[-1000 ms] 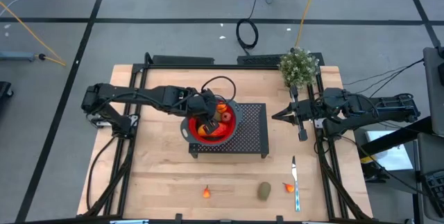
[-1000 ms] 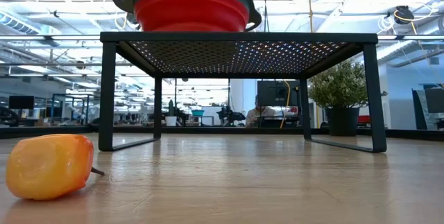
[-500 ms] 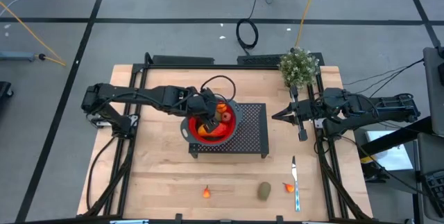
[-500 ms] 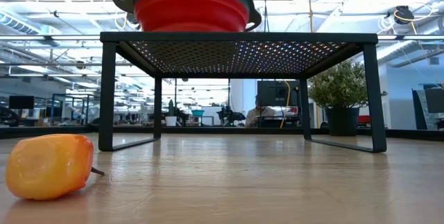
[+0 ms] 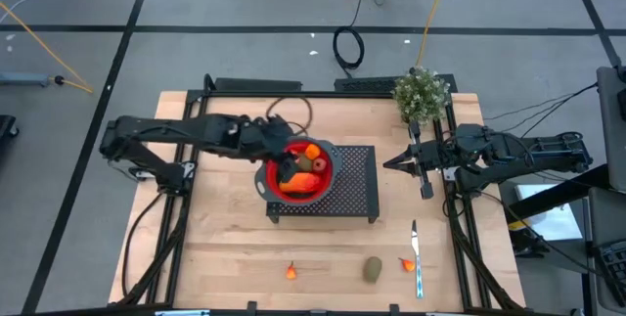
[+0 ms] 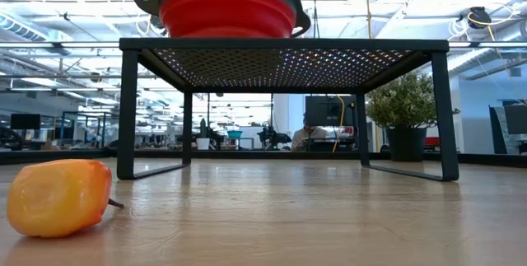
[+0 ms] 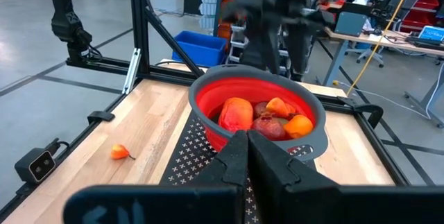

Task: Pick & Place Fruit
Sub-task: Put the orange pear into the red strainer bowl on the shelf

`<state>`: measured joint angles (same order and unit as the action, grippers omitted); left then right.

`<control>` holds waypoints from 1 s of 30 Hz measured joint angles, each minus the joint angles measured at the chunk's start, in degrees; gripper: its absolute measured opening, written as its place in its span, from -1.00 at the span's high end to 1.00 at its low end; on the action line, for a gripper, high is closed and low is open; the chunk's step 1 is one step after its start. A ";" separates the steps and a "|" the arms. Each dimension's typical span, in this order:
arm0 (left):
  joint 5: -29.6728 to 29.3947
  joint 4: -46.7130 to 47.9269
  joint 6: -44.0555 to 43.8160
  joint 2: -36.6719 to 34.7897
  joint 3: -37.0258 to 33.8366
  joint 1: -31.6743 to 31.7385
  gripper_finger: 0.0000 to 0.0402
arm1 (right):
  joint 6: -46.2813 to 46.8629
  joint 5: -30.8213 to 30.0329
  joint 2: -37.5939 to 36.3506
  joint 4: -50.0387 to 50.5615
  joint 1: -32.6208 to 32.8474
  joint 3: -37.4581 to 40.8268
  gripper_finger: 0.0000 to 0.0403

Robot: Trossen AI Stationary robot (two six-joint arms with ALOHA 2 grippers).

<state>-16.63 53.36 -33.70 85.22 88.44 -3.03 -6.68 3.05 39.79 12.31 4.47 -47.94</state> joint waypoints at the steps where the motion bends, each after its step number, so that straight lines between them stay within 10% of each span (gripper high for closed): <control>1: 0.23 -0.03 -1.85 -0.98 0.00 -0.60 -0.13 | 0.00 0.00 0.00 -0.04 0.00 0.00 0.98; 30: -2.00 -1.47 -66.47 5.88 0.02 -32.79 -0.13 | 0.00 0.02 -0.01 -0.04 0.02 0.00 0.98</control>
<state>-18.64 51.89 -100.17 91.10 88.47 -35.83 -6.68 3.07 39.78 12.28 4.49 -47.94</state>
